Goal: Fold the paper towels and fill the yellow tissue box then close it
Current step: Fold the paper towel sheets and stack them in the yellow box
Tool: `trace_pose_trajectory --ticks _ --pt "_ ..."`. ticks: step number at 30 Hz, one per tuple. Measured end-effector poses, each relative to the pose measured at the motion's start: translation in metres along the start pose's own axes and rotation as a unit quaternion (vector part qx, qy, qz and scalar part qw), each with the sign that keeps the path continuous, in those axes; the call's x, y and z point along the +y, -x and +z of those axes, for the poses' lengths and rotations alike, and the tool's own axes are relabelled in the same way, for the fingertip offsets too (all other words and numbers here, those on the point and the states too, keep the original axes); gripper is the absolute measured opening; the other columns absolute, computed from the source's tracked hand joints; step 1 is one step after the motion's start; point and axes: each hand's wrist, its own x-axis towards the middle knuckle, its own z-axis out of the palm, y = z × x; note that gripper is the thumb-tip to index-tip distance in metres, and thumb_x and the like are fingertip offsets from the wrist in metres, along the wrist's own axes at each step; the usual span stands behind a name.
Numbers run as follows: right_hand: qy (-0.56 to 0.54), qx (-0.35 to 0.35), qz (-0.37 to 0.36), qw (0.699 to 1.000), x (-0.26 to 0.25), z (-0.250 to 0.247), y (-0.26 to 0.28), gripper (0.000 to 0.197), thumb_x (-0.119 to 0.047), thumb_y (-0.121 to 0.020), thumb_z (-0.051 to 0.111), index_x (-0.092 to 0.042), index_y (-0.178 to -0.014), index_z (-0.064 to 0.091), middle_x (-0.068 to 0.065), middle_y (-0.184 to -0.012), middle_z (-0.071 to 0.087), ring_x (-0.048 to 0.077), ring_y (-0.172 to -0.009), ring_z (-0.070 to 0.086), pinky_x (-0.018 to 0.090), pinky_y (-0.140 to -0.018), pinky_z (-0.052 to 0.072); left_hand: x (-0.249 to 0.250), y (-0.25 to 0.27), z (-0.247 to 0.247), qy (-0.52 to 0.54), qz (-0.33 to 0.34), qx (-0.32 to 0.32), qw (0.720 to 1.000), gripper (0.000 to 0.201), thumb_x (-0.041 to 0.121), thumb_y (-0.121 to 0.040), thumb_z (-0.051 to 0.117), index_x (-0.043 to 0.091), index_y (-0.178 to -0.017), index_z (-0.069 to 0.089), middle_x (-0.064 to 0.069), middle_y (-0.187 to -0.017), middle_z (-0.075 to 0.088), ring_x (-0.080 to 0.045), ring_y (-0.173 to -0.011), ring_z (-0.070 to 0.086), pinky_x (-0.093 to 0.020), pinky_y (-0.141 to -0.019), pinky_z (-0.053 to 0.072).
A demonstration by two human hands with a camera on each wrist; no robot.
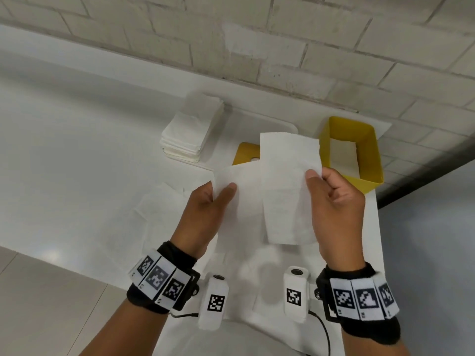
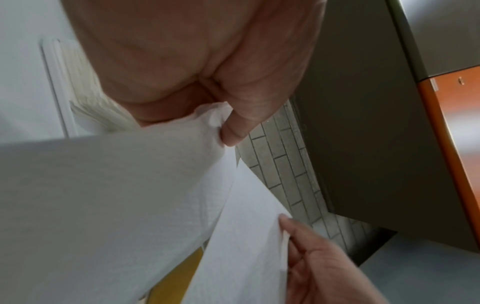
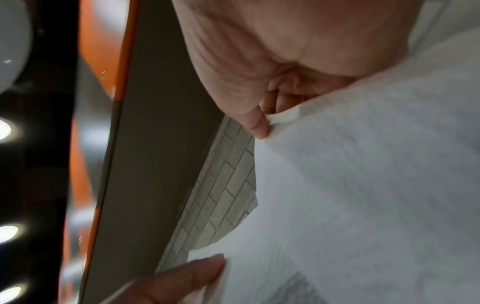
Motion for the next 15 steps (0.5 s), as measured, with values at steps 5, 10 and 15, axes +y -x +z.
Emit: trace_pose_trajectory --ticks 5,10,15 --pt "0.137 0.078 -0.173 0.972 -0.003 0.005 0.01 0.017 -0.018 -0.1 0.064 -0.017 -0.11 0.077 -0.008 -0.098 0.077 0.003 -0.085 0.067 0.023 -0.08 0.053 -0.003 -0.002 -0.001 0.014 0.013 0.022 1.0 0.03 0.04 -0.095 0.061 0.017 -0.109 0.074 -0.009 -0.105 0.077 -0.033 -0.104 0.072 -0.052 -0.092 0.058" --pt "0.281 -0.022 -0.254 0.925 0.009 0.031 0.021 0.026 -0.019 -0.098 0.059 -0.021 -0.117 0.076 -0.005 -0.105 0.072 0.016 -0.094 0.068 0.023 -0.08 0.052 0.002 -0.002 0.006 0.125 -0.01 0.012 0.992 0.026 0.023 -0.106 0.052 0.012 -0.122 0.07 -0.015 -0.116 0.075 -0.032 -0.112 0.071 -0.046 -0.096 0.057" --pt "0.314 -0.093 -0.259 0.908 0.022 0.054 0.033 0.035 -0.025 -0.096 0.049 -0.02 -0.121 0.074 -0.002 -0.087 0.062 0.016 -0.078 0.06 0.022 -0.064 0.049 0.012 0.003 0.009 0.167 -0.014 -0.044 0.985 0.031 0.016 -0.108 0.044 0.007 -0.127 0.067 -0.018 -0.117 0.074 -0.031 -0.106 0.073 -0.035 -0.082 0.061"
